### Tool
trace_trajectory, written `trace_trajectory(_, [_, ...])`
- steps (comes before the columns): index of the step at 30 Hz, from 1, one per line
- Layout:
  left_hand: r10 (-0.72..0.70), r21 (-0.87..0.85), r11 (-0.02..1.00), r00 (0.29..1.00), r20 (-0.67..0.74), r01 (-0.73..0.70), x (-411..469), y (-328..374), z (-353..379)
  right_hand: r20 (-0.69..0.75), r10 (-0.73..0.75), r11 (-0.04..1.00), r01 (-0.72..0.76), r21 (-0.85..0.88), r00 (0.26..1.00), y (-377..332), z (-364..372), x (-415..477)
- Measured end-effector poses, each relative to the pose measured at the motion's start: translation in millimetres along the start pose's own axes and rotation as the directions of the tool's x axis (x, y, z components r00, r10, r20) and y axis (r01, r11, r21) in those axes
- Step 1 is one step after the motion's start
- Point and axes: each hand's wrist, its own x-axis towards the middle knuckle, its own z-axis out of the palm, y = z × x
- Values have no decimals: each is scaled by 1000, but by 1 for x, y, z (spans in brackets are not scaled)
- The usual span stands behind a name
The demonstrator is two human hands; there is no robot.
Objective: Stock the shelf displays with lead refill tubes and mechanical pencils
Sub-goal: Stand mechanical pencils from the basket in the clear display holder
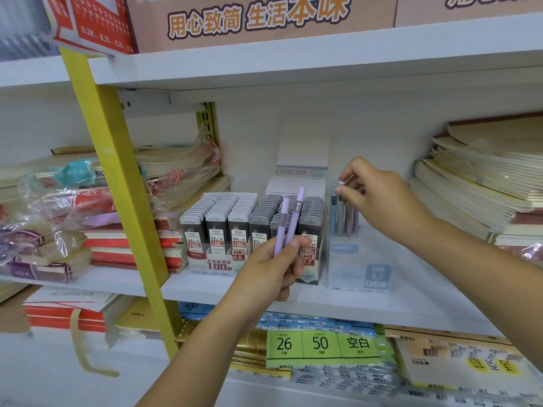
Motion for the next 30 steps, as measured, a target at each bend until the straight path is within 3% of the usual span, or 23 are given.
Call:
trace_trajectory(4, [-2, -11, 1000, 1000, 2, 2, -1, 1, 0, -2, 44, 999, -44, -29, 999, 4, -1, 3])
trace_trajectory(8, [6, -10, 1000, 1000, 10, -5, -2, 4, 1, 76, -65, 925, 89, -369, 995, 6, -4, 8])
trace_trajectory(12, [21, 8, 1000, 1000, 22, -21, -5, 8, 4, 80, -30, 893, 63, -445, 996, -2, -10, 8])
trace_trajectory(14, [32, 25, 999, 999, 41, -33, -6, 10, 6, 31, 14, 968, -6, -252, 999, -13, -14, 0])
trace_trajectory(15, [38, 35, 999, 998, 51, -40, -6, 12, 7, 45, 85, 996, -83, -39, 995, -21, -17, -5])
trace_trajectory(17, [43, 54, 997, 997, 69, -47, -6, 14, 12, 214, 192, 873, -266, 410, 958, -38, -21, -15])
trace_trajectory(20, [46, 59, 997, 994, 100, -52, -5, 15, 22, 354, 173, 693, -369, 619, 919, -50, -19, -27])
trace_trajectory(23, [35, 55, 998, 995, 98, -41, -5, 12, 27, 302, 200, 623, -359, 695, 932, -50, -23, -28])
trace_trajectory(25, [34, 72, 997, 997, 74, -40, -5, 10, 26, 141, 287, 630, -298, 718, 947, -40, -33, -24])
trace_trajectory(28, [21, 74, 997, 999, 39, -24, -5, 9, 23, -83, 283, 782, -180, 596, 955, -17, -50, -14])
trace_trajectory(30, [-5, 62, 998, 1000, 17, 4, -4, 8, 22, -78, 235, 900, -186, 394, 969, 0, -54, -9])
